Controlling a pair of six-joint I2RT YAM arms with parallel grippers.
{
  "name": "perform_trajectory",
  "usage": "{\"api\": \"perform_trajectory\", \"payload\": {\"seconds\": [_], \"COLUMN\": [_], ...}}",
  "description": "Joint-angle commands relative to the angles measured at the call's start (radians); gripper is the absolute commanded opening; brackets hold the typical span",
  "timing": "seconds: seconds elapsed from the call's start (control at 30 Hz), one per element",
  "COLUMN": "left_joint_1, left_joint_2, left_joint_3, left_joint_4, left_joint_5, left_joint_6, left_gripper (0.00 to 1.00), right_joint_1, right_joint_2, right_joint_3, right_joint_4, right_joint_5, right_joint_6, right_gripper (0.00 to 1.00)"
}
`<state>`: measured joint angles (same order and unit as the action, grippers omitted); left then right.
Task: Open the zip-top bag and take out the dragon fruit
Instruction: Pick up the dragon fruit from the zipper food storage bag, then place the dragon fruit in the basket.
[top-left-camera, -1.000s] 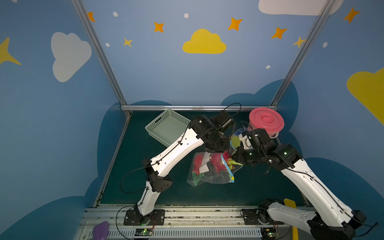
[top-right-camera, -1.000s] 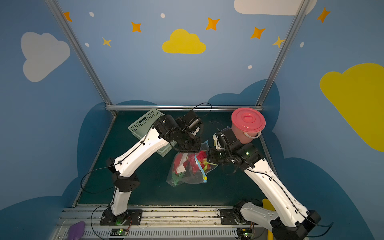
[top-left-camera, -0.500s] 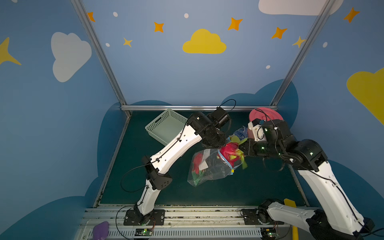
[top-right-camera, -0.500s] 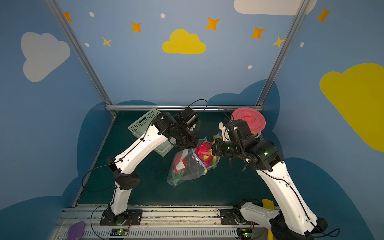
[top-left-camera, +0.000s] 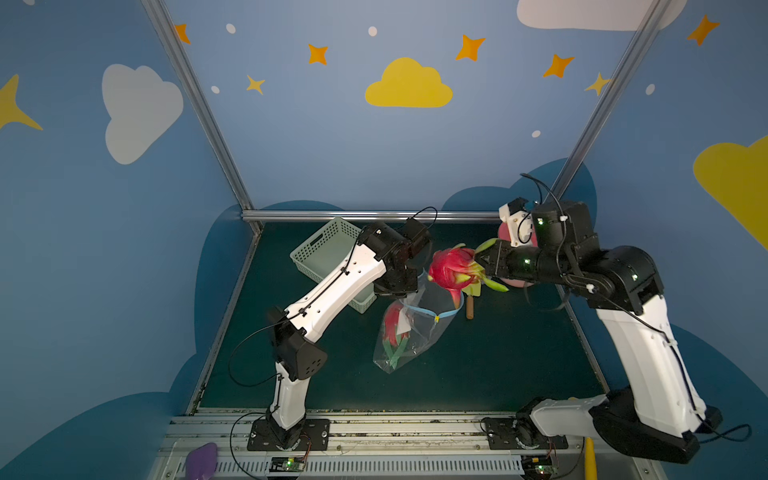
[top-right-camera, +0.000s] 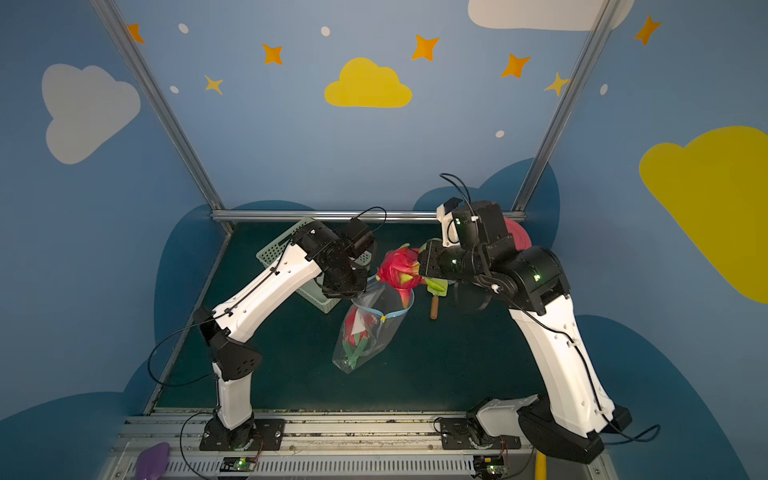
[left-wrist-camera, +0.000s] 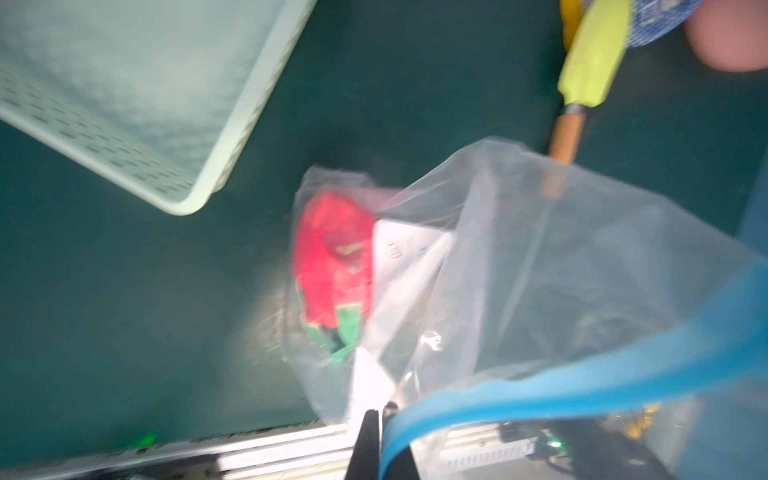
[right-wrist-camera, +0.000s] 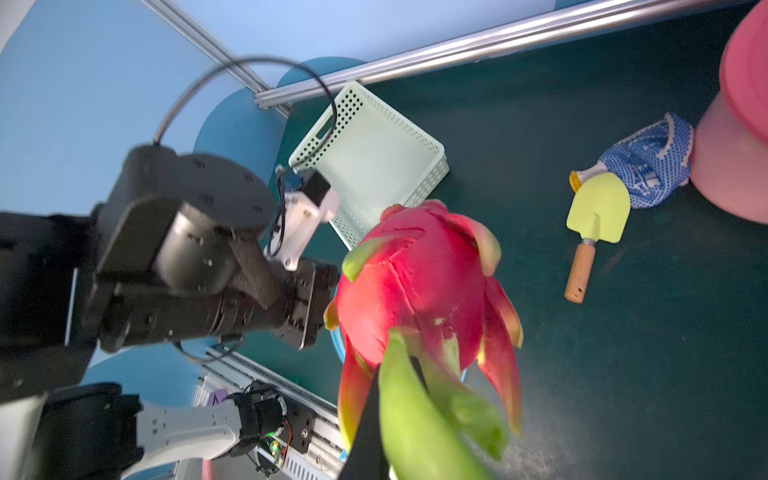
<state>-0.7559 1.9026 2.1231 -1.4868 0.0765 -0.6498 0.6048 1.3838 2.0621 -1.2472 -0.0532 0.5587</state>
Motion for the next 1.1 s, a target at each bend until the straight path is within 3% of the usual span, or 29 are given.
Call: {"api": "perform_trajectory", "payload": {"seconds": [0.0,0.33,0.77,1.07], "left_joint_1": [0.042,0.126,0.184,0.210], "left_joint_2": [-0.124,-0.377,-0.474,-0.468], "left_joint_3": [-0.126,-0.440,-0.441,-0.425], "left_joint_4": [0.035,0.216,0.285,0.275], "left_joint_5": [-0.011,0.108,0.232,0.278], "left_joint_6": [0.005,-0.007,0.032,0.074], "left_gripper": [0.03,0.03,0.03,0.03], "right_joint_1": [-0.007,-0.024,0.010,0.037], "right_joint_2": [0.072,0.385,0.821,1.047], "right_joint_3": [0.091,0.274,0.312,0.459], "right_joint_4": [0.064,0.215,0.528,0.549], "right_joint_5": [-0.007,-0.097,-0.357,-0.438], "right_joint_6": [-0.025,-0.017,0.064,0.132], "right_gripper": [0.00,0.00,0.00,0.03]}}
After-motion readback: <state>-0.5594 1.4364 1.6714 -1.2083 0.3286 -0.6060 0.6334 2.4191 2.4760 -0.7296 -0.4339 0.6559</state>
